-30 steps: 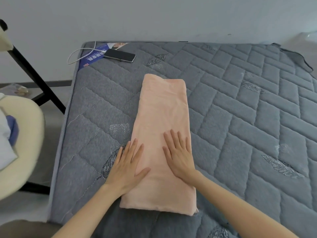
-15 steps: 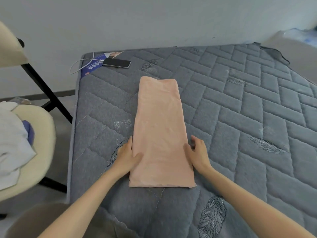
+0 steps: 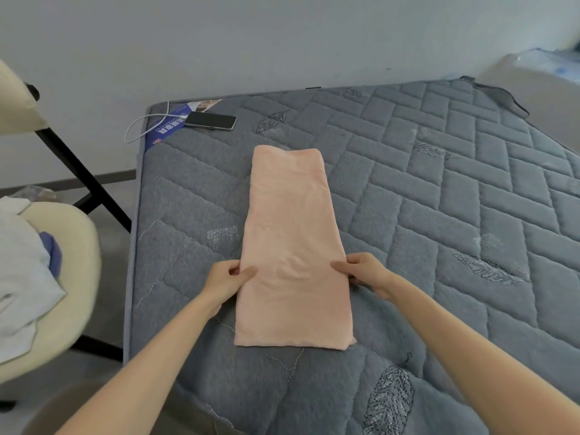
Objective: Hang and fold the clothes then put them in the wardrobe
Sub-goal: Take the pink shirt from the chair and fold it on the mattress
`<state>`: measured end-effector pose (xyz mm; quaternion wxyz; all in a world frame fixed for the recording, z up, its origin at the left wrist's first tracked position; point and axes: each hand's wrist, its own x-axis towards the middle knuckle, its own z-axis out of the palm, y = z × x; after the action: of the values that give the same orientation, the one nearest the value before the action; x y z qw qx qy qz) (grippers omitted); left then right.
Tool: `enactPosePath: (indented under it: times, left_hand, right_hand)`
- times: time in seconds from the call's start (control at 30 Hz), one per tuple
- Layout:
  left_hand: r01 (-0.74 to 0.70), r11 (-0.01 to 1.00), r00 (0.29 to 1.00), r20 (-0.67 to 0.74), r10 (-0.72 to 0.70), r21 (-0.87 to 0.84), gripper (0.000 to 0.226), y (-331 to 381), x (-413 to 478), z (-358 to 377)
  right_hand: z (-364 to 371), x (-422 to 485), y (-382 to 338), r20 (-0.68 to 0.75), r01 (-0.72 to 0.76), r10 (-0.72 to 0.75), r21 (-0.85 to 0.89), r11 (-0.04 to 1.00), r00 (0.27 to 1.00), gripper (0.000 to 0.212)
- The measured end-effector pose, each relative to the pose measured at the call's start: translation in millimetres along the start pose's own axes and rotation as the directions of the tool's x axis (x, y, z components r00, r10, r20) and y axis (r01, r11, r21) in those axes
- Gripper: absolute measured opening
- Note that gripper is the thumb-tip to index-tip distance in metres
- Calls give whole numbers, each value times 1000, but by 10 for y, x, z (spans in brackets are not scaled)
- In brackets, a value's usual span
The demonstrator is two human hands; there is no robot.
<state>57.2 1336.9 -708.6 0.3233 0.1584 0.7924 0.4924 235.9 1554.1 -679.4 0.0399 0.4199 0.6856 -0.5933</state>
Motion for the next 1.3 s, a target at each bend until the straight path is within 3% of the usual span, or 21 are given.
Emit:
enactPosePath:
  times: [0.17, 0.3, 0.4, 0.63, 0.77, 0.93, 1.1, 1.2, 1.3]
  left_hand:
    - [-144, 989, 990, -18, 143, -43, 8, 316, 53, -220]
    - [-256, 967, 963, -82, 256, 12, 12, 576, 148, -352]
    - [-292, 956, 954, -64, 292, 3, 15, 718, 176, -444]
    - [-338, 904, 940, -131, 314, -263, 20, 1018, 105, -560]
    - [-413, 837, 911, -163, 379, -359, 25, 1365, -29, -671]
    - [-560, 734, 828, -283, 484, -384, 40, 1807, -330, -874]
    - [-660, 679, 751, -258, 608, -321, 31, 2085, -798, -1129]
    - [-681, 638, 728, -234, 645, -359, 35, 2180, -1132, -1222]
    - [-689, 636, 712, -160, 684, -347, 36, 2143, -1404, -1291]
  right_hand:
    - [-140, -107, -291, 31, 199, -199, 4, 980, 980, 8]
    - [-138, -139, -456, -147, 333, -340, -71, 940, 929, 23]
    - [-124, -177, -566, -283, 419, -437, -124, 899, 854, 21]
    - [-164, -287, -897, -419, 556, -600, -236, 797, 682, 12]
    - [-187, -543, -1232, -475, 696, -633, -60, 716, 611, 14]
    - [-170, -947, -1657, -564, 813, -673, -6, 582, 478, 7]
    - [-125, -1435, -1958, -524, 852, -718, 27, 524, 458, 35]
    - [-57, -1717, -2027, -440, 882, -784, 41, 470, 438, 39]
    - [4, -1828, -2005, -376, 875, -793, 141, 462, 479, 37]
